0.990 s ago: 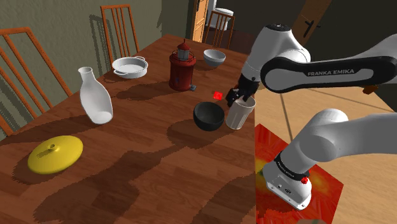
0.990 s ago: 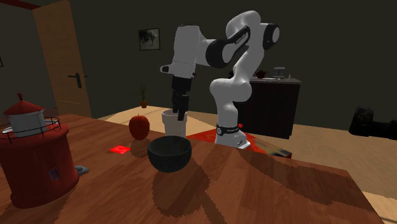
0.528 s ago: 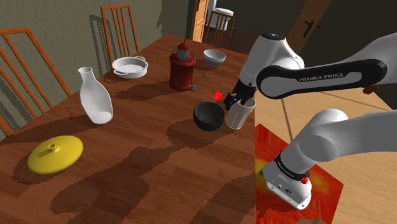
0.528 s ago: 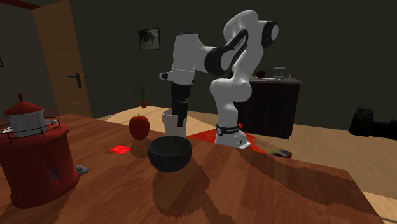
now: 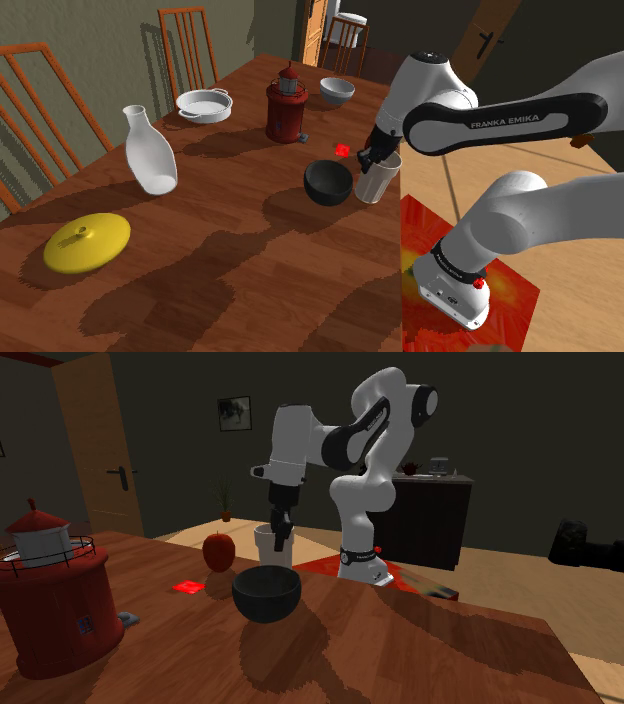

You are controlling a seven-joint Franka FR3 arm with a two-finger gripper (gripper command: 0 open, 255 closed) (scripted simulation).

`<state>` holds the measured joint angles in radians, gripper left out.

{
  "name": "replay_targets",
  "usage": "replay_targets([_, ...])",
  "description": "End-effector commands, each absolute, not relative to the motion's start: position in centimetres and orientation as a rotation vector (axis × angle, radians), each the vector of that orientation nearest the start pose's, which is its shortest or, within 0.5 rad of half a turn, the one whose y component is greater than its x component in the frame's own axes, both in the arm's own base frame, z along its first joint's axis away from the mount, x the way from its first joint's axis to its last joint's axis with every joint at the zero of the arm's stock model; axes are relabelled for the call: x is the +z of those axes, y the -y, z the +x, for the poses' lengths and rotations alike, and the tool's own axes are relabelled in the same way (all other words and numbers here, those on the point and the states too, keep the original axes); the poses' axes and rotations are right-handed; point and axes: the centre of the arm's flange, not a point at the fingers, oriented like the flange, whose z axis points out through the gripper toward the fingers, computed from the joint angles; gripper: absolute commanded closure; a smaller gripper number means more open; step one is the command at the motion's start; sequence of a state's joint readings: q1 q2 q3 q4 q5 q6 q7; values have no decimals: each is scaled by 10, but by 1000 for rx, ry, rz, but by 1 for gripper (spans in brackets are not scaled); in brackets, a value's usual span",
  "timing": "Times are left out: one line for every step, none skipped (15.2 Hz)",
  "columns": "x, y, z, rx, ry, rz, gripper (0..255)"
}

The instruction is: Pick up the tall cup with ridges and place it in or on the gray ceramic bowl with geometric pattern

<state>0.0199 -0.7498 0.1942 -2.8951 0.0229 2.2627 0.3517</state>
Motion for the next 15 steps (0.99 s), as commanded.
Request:
replay_targets([382,-58,307,-215,-314,-3201,255])
replay_targets([381,-58,307,-215,-314,-3201,255])
replay_targets([382,-58,307,-215,-314,-3201,255])
replay_targets([382,-58,307,-215,-314,-3201,255])
replay_targets([382,-57,307,-215,-314,-3201,255])
replay_targets([382,-58,307,-215,-314,-3201,255])
replay_targets([381,-58,307,-215,-314,-3201,255])
replay_targets([387,-58,307,-215,-314,-3201,255])
replay_targets([392,-58,307,-215,-314,-3201,255])
replay_targets([397,-58,307,-215,-314,-3201,255])
replay_targets([403,-58,307,-215,-314,-3201,255])
replay_targets([408,-58,307,-215,-314,-3201,255])
replay_targets([413,-58,307,-215,-314,-3201,255])
replay_targets([418,-58,307,-215,-314,-3201,255])
replay_targets([424,-58,307,-215,-314,-3201,255])
